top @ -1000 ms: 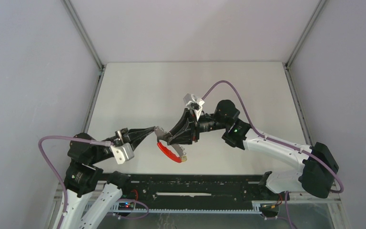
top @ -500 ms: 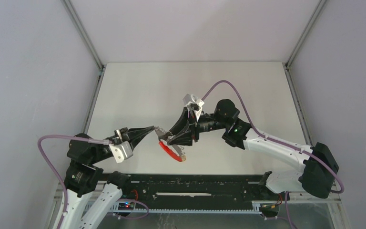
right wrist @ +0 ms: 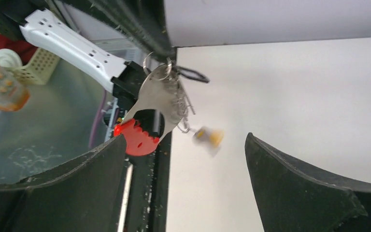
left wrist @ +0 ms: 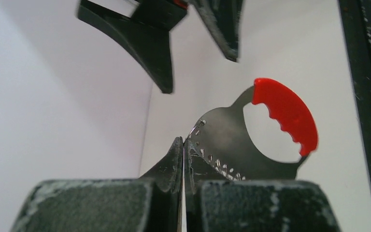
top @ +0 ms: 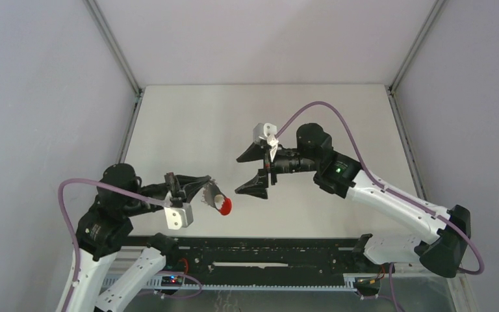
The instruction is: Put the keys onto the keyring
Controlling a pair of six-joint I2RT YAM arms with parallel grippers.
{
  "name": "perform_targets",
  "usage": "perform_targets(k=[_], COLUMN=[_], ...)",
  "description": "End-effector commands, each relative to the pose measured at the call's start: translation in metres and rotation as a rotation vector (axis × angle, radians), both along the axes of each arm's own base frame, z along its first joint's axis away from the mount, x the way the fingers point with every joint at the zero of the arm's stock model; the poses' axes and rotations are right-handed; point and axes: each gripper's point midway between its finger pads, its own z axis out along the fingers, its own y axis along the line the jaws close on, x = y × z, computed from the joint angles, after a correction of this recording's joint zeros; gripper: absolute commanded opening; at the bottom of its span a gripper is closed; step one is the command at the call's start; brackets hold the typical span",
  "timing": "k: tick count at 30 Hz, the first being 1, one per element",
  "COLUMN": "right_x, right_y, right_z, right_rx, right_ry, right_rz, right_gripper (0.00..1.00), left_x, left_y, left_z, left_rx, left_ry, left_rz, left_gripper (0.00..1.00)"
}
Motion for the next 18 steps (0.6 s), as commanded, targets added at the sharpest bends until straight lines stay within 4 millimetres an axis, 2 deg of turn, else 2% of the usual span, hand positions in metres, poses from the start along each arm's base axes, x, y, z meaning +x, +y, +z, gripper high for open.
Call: perform_targets(k=[1,5,7,10,13,15,18], right_x=[0.017,0.014,0.009,-0.003,-0.022,-0.031,-0.037], right_y=[-0.014,-0.006,0.0,0.006,0.008,0.011,0.014], right_z=[0.024,0.038,0.045,0.042,0.037,0.034,0.036], right_rx=[-0.013,-0.01,-0.019,-0.058,-0.069,-0.057,-0.036], right_ry=[-0.128,-0.223,-0.251,-0.267,-0.246,-0.219,-0.169], right_rz=[-0.11,-0.151,-0.137,-0.106,-0.034,0.003,0.019], right_gripper=[1.0,0.97,0.87,0.65,0.54,0.55,0.71], left_x=[-0.012,-0.018,-0.021,-0.021,-0.022,-0.027,-0.031], left_y=[0.008,0.007,0.007,0.003,-0.003,-0.006,-0.008], left_z=[-0.022,-0.036,-0.039,-0.031,-0.025,-0.026,-0.028], left_rx=[0.188,0.284,0.312,0.297,0.271,0.267,0.259], left_ry=[0.016,0.105,0.174,0.294,0.408,0.461,0.509], left_rz=[-0.04,-0.061,-0.053,-0.016,0.001,-0.009,-0.019], left_gripper=[0.0,0.0,0.0,0.0,0.0,0.0,0.0])
